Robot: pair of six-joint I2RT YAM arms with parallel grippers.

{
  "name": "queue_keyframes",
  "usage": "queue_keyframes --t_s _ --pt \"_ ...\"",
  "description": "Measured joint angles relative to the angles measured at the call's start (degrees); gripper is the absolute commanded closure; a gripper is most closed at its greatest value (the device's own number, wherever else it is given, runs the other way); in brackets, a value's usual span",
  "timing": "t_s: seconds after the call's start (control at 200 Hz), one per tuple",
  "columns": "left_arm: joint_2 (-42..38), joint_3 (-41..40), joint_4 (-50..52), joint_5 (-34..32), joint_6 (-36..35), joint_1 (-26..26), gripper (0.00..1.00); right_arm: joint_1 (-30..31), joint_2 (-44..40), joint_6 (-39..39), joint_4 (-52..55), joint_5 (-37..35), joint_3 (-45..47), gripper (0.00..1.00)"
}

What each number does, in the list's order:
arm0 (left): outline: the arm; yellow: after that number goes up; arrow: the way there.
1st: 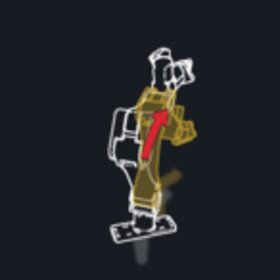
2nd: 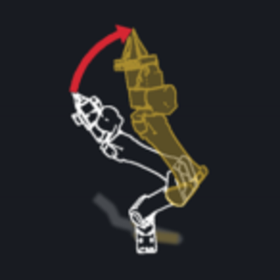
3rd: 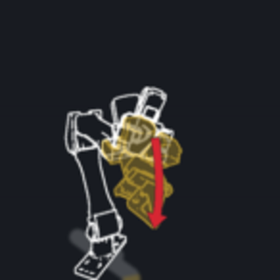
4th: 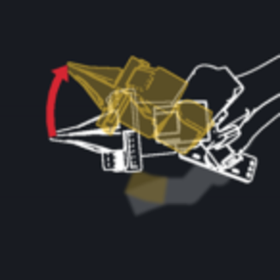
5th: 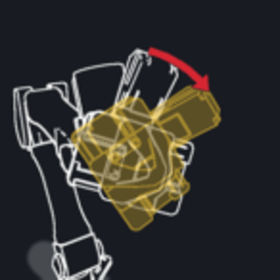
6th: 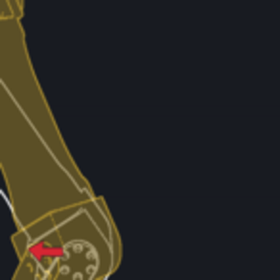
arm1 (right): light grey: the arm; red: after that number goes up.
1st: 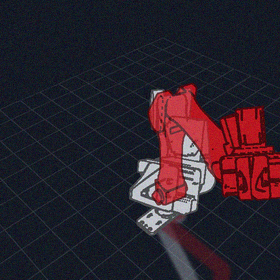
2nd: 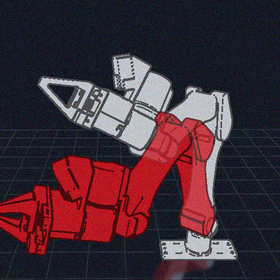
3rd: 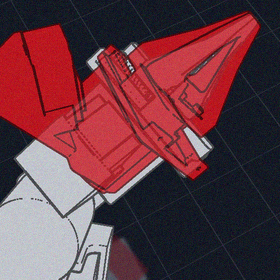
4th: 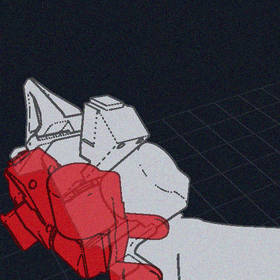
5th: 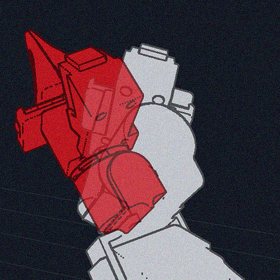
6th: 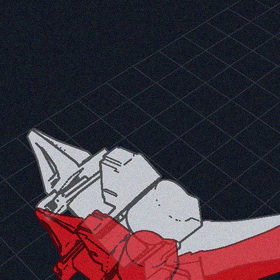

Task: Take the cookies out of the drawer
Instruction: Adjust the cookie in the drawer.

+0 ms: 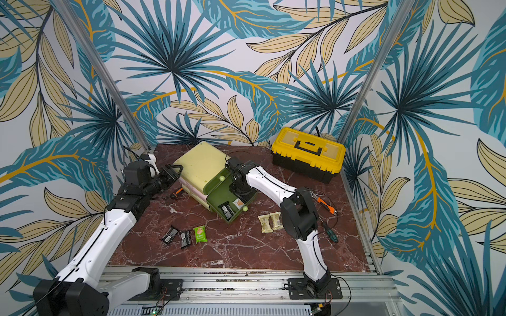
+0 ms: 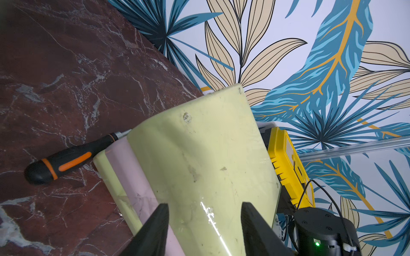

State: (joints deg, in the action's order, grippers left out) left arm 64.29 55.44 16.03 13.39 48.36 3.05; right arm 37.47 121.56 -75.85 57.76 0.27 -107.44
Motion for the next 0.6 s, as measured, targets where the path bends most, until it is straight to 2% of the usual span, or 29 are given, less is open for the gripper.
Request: queue_keyframes --t_s 0.396,0.601 --pt "0.00 0.00 0.46 0.20 0.00 -0.66 0.44 -0.09 1.57 4.83 -3.85 3.02 -4.42 0.51" --pt "-0.02 0.00 1.14 0.17 0.04 -0.66 0.44 -0.26 0.44 10.43 -3.50 0.22 -4.09 0.42"
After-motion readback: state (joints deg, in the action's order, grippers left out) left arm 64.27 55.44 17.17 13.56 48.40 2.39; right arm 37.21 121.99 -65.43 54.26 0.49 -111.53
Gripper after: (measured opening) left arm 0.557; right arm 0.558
